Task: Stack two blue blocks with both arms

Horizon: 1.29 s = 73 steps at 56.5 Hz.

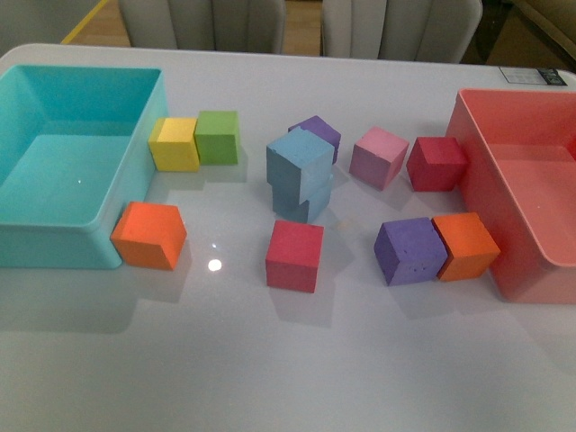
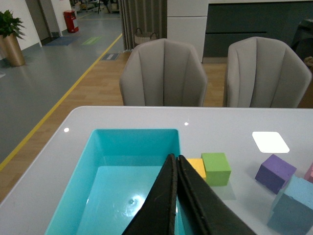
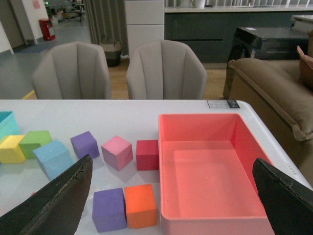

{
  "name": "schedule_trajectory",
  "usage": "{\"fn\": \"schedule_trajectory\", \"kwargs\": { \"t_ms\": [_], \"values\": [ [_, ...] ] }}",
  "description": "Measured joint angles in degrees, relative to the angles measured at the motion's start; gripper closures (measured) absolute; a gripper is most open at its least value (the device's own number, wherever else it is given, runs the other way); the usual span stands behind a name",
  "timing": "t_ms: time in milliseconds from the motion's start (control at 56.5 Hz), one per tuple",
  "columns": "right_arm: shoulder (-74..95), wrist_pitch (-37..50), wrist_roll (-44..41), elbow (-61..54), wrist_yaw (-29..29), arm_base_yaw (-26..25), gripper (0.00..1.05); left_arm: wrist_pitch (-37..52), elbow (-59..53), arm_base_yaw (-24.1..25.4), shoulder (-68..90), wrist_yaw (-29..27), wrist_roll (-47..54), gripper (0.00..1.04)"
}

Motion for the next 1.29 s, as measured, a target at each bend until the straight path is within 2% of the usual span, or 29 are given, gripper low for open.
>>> {"fn": "schedule_trajectory", "kwargs": {
  "t_ms": [124,177,283,619,743,1292],
  "values": [
    [0.0,0.0,0.0,0.0,0.0,0.0,0.09,-0.3,-3.9,1.2,-5.5,1.3,-0.3,1.03],
    [0.0,0.0,0.0,0.0,0.0,0.0,0.09,-1.1,-5.2,3.4,-7.3,4.5,-0.3,1.03],
    [0.0,0.0,0.0,0.0,0.0,0.0,0.09,-2.6,-7.5,5.3,-10.8,4.7,-0.3,1.03],
    [0.0,0.0,0.0,0.0,0.0,0.0,0.09,-10.2,-12.0,5.3,-23.0,5.3,-0.3,1.03],
    [0.0,0.0,0.0,0.0,0.0,0.0,0.09,-9.0,-14.5,5.3,-24.8,5.3,-0.3,1.03],
    [0.0,0.0,0.0,0.0,0.0,0.0,0.09,-26.2,-14.7,5.3,-43.0,5.3,-0.3,1.03]
  ]
}}
